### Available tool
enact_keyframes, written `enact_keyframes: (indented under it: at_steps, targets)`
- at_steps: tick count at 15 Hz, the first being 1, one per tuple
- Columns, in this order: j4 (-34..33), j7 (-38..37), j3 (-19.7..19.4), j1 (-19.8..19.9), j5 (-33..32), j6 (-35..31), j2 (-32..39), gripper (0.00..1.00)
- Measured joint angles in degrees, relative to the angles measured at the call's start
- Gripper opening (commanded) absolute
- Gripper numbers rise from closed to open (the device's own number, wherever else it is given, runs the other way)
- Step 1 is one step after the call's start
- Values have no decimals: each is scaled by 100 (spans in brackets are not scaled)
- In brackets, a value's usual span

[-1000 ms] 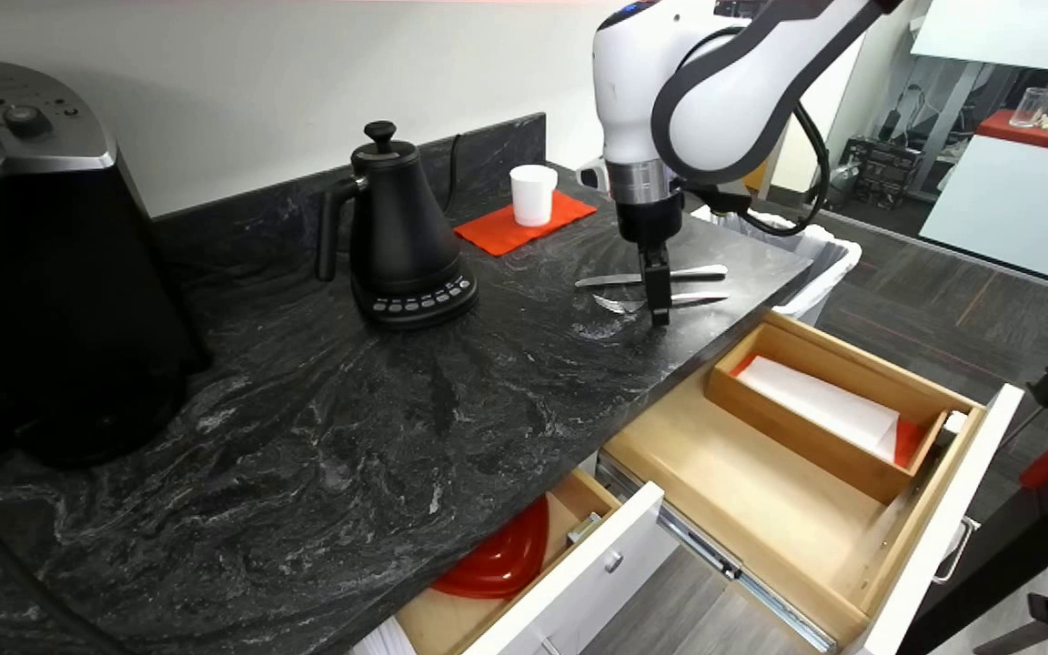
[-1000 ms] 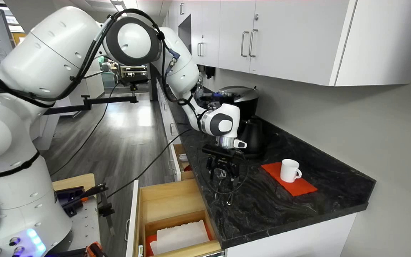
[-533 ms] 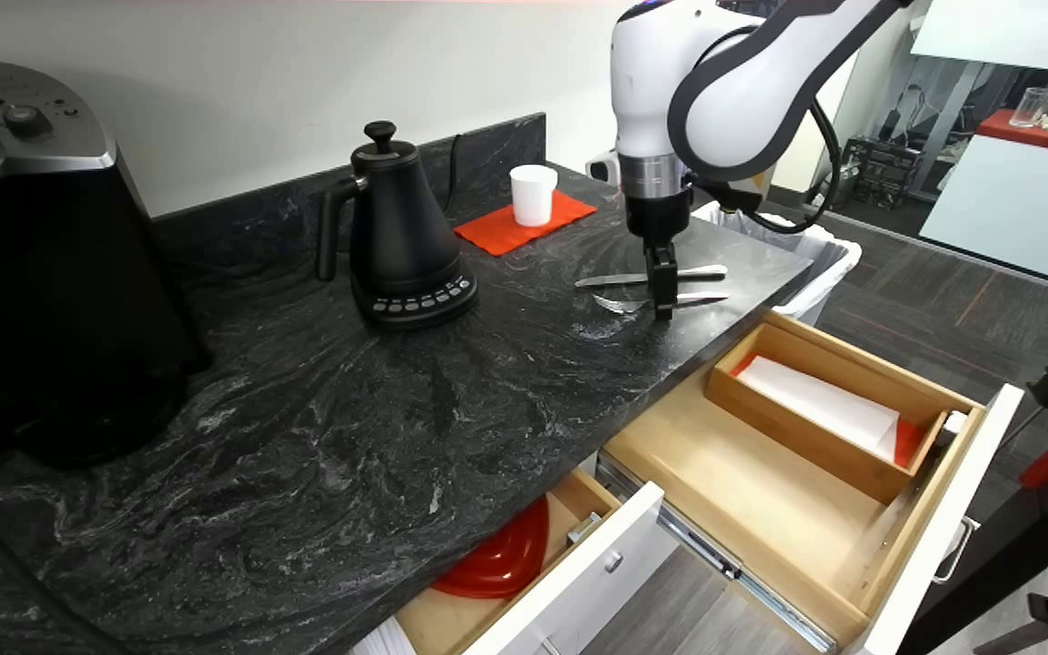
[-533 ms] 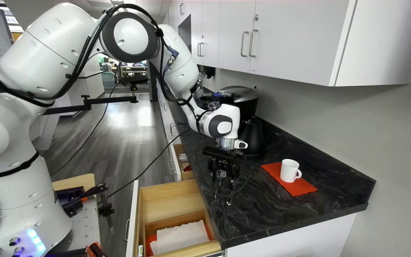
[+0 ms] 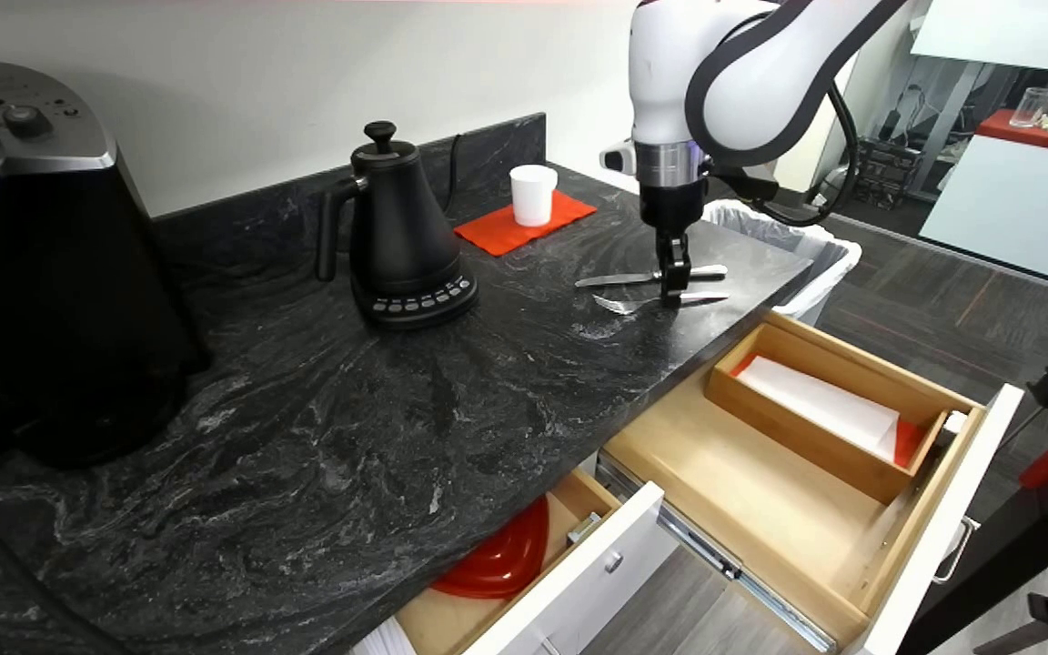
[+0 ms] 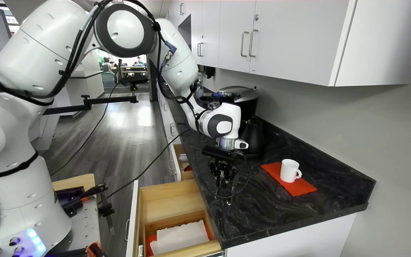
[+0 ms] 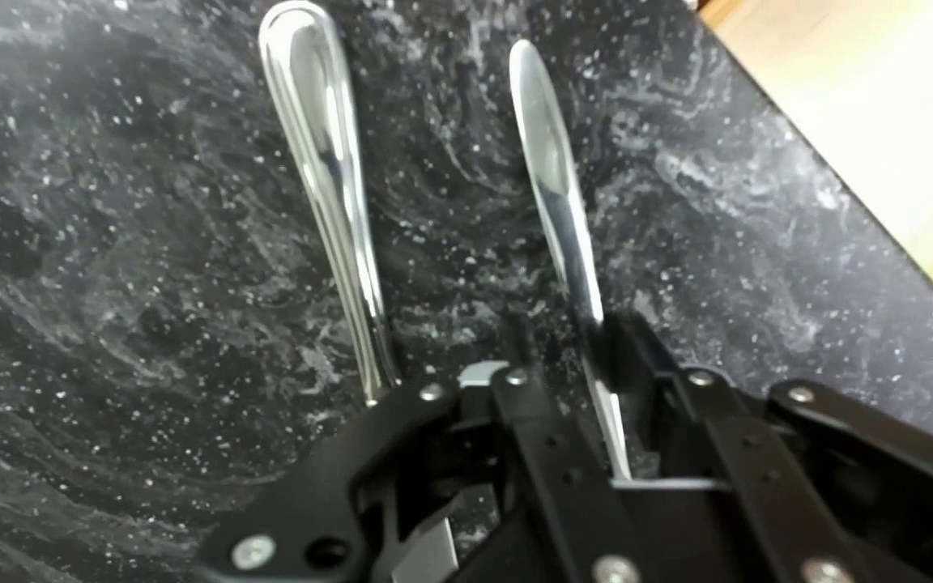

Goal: Place the folk and knife in the drawer

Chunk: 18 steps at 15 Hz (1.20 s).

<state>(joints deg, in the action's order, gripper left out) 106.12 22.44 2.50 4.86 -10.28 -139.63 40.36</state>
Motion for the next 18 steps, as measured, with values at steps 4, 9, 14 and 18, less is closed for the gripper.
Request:
enact_keyframes:
  at_steps: [4,9,14,18]
  targets:
    - [137,5,5,94,47,0,-83,6]
    - [386,45,72,249,454,152,-266,6]
    - [787,320,330,393,1072,732,-886,6]
    - [1014,355,359,391,1395,964,-1188,6]
